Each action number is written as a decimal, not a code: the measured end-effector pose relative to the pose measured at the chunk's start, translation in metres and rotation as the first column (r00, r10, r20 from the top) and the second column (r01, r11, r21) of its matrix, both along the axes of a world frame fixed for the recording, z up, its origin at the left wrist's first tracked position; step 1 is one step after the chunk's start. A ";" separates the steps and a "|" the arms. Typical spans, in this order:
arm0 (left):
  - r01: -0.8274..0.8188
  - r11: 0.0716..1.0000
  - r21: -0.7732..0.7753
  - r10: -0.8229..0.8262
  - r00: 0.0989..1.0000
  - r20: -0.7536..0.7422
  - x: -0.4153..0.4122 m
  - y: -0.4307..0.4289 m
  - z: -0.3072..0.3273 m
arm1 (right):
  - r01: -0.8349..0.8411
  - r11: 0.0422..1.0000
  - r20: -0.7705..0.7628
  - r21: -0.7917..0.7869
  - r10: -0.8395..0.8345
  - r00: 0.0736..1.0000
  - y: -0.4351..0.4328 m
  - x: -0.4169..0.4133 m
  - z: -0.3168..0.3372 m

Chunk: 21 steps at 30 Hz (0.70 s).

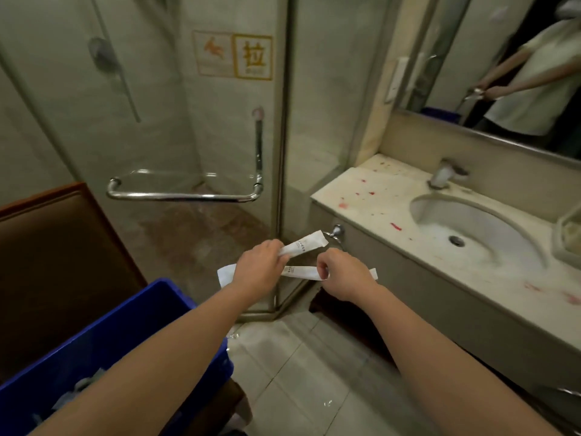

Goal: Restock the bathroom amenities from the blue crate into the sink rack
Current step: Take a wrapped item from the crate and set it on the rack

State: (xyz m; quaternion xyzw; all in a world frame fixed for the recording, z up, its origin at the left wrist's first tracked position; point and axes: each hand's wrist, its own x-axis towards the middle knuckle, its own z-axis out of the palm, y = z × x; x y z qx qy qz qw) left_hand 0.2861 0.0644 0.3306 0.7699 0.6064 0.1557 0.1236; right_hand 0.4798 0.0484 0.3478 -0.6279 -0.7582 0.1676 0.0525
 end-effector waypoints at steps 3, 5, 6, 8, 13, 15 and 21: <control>0.069 0.997 0.039 -0.069 0.998 -0.005 0.034 0.005 0.014 | 0.052 0.998 -0.010 0.029 -0.052 0.999 -0.011 0.036 0.009; 0.112 0.992 0.064 -0.112 0.994 -0.005 0.056 0.009 0.022 | 0.098 0.994 -0.028 0.043 -0.097 0.995 -0.018 0.060 0.015; 0.133 0.988 0.074 -0.133 0.991 -0.002 0.067 0.010 0.026 | 0.123 0.991 -0.040 0.052 -0.121 0.992 -0.021 0.071 0.018; 0.175 0.981 0.084 -0.176 0.984 0.010 0.090 0.014 0.034 | 0.169 0.983 -0.062 0.070 -0.165 0.984 -0.028 0.095 0.024; 0.276 0.959 0.064 -0.280 0.958 0.055 0.150 0.021 0.054 | 0.293 0.952 -0.129 0.091 -0.281 0.951 -0.046 0.150 0.039; 0.327 0.941 0.085 -0.332 0.942 0.054 0.174 0.023 0.060 | 0.337 0.937 -0.141 0.089 -0.323 0.936 -0.054 0.171 0.045; 0.470 0.874 0.122 -0.477 0.878 0.036 0.249 0.031 0.080 | 0.491 0.867 -0.143 0.089 -0.476 0.867 -0.071 0.230 0.059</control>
